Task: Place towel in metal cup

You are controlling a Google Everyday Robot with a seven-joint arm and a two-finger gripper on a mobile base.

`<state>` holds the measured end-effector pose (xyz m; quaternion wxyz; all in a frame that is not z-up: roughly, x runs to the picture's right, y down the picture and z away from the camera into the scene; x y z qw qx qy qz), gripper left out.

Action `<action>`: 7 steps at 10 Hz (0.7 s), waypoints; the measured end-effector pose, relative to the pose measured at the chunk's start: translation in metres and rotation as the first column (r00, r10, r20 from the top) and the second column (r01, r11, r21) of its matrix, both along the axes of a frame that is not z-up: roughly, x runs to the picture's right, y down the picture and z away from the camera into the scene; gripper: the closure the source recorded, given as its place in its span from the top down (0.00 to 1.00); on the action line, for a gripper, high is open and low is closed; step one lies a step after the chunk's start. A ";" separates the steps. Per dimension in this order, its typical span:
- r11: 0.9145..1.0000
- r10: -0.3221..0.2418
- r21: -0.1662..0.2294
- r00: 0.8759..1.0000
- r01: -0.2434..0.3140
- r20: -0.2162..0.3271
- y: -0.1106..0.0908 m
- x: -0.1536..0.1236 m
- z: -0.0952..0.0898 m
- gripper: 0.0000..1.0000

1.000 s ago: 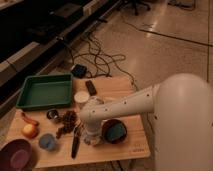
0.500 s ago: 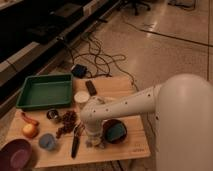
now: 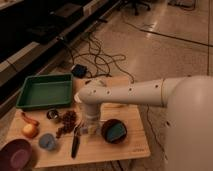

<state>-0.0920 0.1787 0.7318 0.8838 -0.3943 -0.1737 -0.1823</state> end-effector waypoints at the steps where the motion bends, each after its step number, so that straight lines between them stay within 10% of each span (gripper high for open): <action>1: 1.000 0.010 0.002 1.000 -0.010 0.020 -0.025 -0.005 -0.010 0.00; 7: 0.982 0.185 -0.078 0.958 -0.172 0.217 -0.134 -0.029 -0.002 0.00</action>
